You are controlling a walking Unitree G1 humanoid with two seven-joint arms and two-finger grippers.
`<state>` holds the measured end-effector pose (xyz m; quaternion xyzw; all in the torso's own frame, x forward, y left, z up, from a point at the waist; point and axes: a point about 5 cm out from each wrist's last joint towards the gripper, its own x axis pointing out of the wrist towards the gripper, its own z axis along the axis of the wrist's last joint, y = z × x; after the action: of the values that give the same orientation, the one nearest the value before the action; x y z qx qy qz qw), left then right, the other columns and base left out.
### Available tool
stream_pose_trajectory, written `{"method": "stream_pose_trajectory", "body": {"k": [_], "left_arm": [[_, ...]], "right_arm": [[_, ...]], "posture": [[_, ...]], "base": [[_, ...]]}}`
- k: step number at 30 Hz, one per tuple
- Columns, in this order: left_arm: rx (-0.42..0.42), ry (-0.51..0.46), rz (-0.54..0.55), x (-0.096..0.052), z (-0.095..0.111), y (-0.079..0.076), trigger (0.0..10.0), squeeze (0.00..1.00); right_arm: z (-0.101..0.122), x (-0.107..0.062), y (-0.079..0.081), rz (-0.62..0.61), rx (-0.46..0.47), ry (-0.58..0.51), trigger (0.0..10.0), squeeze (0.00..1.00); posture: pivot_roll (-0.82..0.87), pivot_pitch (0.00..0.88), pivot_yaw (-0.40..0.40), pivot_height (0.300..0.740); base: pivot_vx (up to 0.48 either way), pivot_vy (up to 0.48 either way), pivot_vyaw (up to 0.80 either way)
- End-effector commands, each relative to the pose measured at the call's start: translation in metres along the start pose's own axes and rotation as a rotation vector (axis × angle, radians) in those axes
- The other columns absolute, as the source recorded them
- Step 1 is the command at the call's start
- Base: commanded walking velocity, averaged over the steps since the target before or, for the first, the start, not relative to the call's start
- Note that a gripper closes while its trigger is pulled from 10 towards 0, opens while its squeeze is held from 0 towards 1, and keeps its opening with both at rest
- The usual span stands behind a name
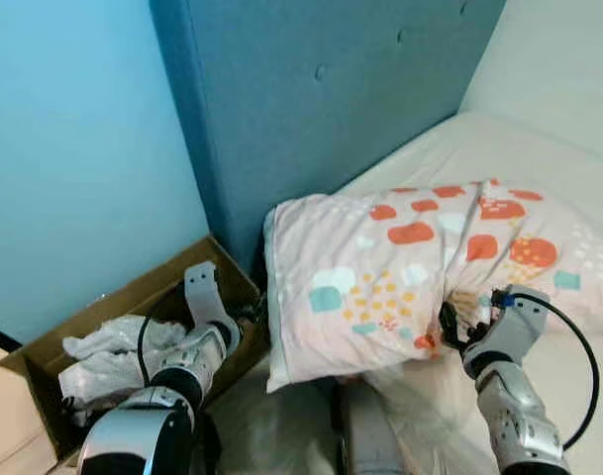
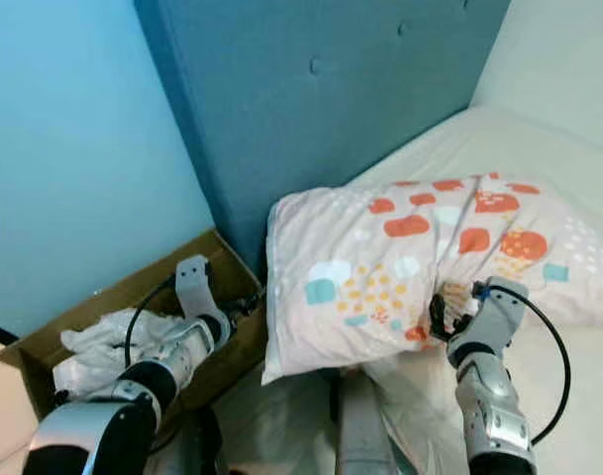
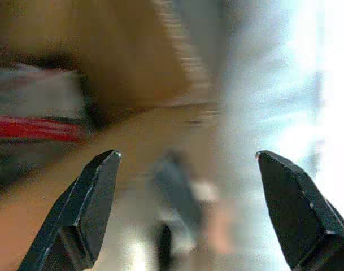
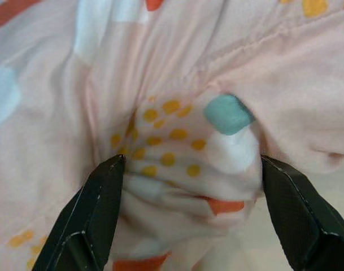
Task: Clean up the room
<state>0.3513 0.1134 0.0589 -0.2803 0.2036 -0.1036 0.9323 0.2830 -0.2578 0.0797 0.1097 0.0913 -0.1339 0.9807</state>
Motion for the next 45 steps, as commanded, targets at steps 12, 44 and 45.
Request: {"method": "stream_pose_trajectory", "body": {"k": [12, 44, 45], "left_arm": [[-0.151, 0.070, -0.391, 0.002, -0.020, -0.041, 10.0, 1.00], [-0.416, -0.083, -0.538, 0.013, -0.007, -0.105, 0.0, 0.00], [-0.416, -0.083, -0.538, 0.013, -0.007, -0.105, 0.0, 0.00]], "right_arm": [[-0.004, -0.017, 0.001, 0.013, 0.030, 0.029, 10.0, 0.00], [-0.015, -0.011, -0.019, -0.201, 0.146, 0.080, 10.0, 0.00], [-0.015, -0.011, -0.019, -0.201, 0.146, 0.080, 10.0, 0.00]], "posture": [[-0.28, 0.359, 0.008, 0.598], [-0.20, 0.352, 0.016, 0.598], [-0.20, 0.352, 0.016, 0.598]], "base": [[0.000, 0.000, 0.00], [0.000, 0.000, 0.00], [0.000, 0.000, 0.00]]}}
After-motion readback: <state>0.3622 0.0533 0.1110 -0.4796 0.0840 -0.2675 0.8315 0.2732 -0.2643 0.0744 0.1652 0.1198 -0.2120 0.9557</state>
